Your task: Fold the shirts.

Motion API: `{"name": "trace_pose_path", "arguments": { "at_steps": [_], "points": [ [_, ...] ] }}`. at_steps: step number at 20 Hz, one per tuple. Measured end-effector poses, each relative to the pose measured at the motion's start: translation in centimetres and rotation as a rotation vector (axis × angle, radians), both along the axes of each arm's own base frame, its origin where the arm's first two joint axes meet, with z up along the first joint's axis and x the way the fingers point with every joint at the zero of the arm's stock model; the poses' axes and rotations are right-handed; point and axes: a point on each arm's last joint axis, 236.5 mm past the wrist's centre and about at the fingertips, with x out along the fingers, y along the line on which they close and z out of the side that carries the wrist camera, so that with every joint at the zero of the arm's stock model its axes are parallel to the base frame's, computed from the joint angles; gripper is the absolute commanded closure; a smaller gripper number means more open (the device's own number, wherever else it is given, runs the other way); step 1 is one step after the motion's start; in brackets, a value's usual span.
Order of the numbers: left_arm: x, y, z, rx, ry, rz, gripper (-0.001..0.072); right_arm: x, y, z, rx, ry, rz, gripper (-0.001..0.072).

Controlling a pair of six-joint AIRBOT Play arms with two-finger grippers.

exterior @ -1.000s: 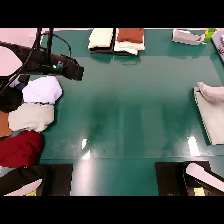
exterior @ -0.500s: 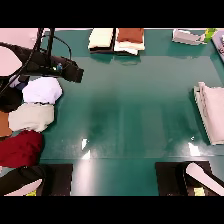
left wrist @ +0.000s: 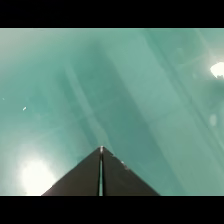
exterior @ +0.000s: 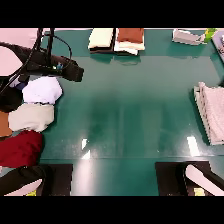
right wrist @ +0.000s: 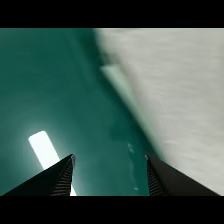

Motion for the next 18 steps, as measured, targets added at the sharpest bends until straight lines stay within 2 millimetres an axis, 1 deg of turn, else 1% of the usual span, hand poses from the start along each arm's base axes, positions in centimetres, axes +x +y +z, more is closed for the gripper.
{"name": "trace_pose_path", "arguments": {
  "at_steps": [1,2,3,4,5,7,8,9,11,13,16,18],
  "points": [
    [0.0,0.0,0.0,0.001,-0.003,0.001,0.0687,1.1,3.3,0.0,0.027,-0.010,0.085,0.0193],
    [0.1,0.0,0.1,0.000,-0.006,0.002,0.0687,1.9,6.2,-0.2,0.042,-0.008,0.161,0.0193],
    [0.1,0.0,0.1,0.001,-0.007,0.002,0.0687,2.4,9.2,-0.5,0.054,0.000,0.240,0.0194],
    [0.2,0.1,0.1,0.002,-0.009,0.002,0.0687,2.7,11.9,-1.0,0.065,0.010,0.309,0.0212],
    [0.2,0.0,0.2,0.001,-0.011,0.003,0.0687,2.8,14.6,-1.6,0.075,0.028,0.378,0.0298],
    [0.3,0.0,0.3,-0.002,-0.019,0.004,0.0687,2.5,19.2,-2.9,0.086,0.065,0.496,0.0465],
    [0.4,0.0,0.4,-0.003,-0.023,0.005,0.0687,2.2,21.1,-3.4,0.090,0.081,0.543,0.0592],
    [0.5,0.0,0.4,-0.005,-0.026,0.005,0.0687,1.8,22.8,-4.0,0.091,0.098,0.589,0.0696],
    [0.6,-0.1,0.6,-0.009,-0.034,0.006,0.0687,1.2,25.4,-5.0,0.092,0.126,0.655,0.0696],
    [0.6,-0.1,0.7,-0.012,-0.037,0.006,0.0687,0.6,27.0,-5.5,0.092,0.142,0.698,0.0696],
    [0.7,-0.1,0.7,-0.014,-0.041,0.006,0.0687,0.2,28.1,-5.9,0.091,0.153,0.727,0.0696],
    [0.7,-0.1,0.8,-0.014,-0.042,0.006,0.0687,0.0,28.4,-6.0,0.091,0.157,0.735,0.0696]
  ]
}}
